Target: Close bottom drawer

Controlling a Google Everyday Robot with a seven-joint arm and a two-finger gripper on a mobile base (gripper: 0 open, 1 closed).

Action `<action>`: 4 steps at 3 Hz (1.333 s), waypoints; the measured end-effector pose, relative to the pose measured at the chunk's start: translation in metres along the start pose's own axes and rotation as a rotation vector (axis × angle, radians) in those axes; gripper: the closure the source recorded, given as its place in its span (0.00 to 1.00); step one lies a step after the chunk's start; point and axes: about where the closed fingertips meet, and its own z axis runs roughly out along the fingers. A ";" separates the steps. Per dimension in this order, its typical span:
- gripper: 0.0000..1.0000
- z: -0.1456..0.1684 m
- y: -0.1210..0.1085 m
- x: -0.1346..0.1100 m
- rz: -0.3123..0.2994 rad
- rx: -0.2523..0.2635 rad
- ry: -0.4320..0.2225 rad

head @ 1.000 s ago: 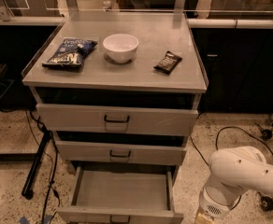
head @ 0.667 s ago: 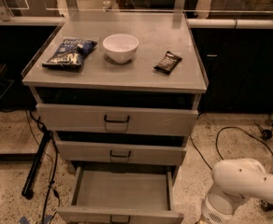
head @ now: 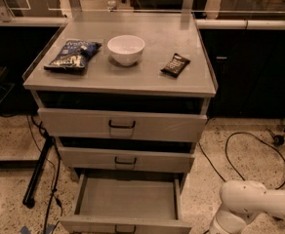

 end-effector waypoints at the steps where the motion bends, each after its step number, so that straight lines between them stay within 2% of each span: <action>1: 1.00 0.000 0.000 0.000 0.000 0.000 0.000; 2: 1.00 0.025 -0.003 0.007 0.027 -0.029 -0.005; 3: 1.00 0.069 -0.014 0.018 0.086 -0.082 -0.012; 4: 1.00 0.071 -0.014 0.017 0.091 -0.085 -0.022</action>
Offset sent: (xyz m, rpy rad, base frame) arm -0.0259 -0.0031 -0.0702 0.0352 0.0744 -0.0820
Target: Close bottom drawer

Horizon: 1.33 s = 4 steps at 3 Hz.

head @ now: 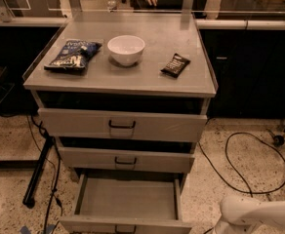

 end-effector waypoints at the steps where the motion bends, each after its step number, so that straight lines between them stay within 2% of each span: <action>1: 1.00 0.023 -0.002 -0.017 0.024 -0.025 -0.103; 2: 1.00 0.027 -0.014 -0.041 0.021 -0.010 -0.182; 3: 1.00 0.032 -0.025 -0.064 0.013 -0.020 -0.241; 4: 1.00 0.032 -0.025 -0.065 0.013 -0.020 -0.241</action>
Offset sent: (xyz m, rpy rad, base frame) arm 0.0590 0.0426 -0.0396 0.1657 -0.1753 -0.1472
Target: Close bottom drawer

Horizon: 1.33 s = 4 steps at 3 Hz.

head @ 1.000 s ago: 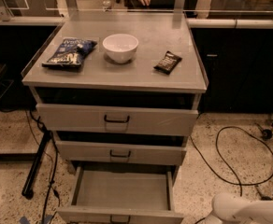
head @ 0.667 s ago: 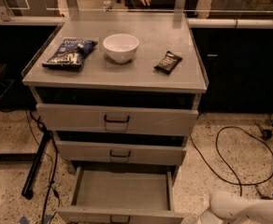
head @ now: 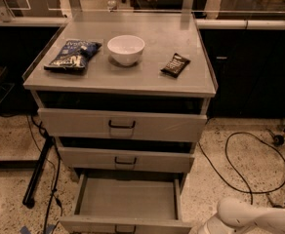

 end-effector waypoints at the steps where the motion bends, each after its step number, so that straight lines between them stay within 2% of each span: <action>1: 1.00 0.015 -0.003 -0.001 0.027 -0.012 -0.015; 4: 1.00 0.042 -0.045 -0.028 0.084 -0.001 -0.123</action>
Offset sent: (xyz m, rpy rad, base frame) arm 0.0397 0.0128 -0.0482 0.0604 -0.0410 -0.1238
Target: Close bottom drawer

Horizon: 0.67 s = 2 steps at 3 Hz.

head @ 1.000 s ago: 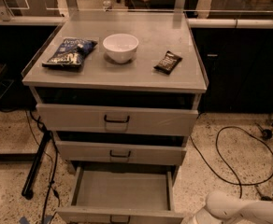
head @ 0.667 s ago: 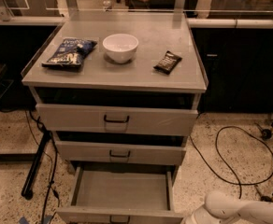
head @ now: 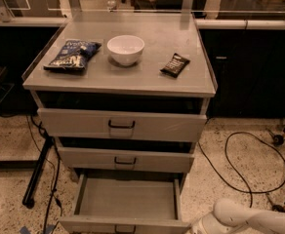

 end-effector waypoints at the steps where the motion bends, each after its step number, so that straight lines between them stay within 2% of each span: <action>1: 1.00 0.002 -0.002 -0.001 0.004 0.000 -0.004; 2: 1.00 0.010 -0.002 0.004 0.027 -0.006 -0.005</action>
Offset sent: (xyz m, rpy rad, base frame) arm -0.0063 0.0006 -0.0186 0.0047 0.0279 -0.0515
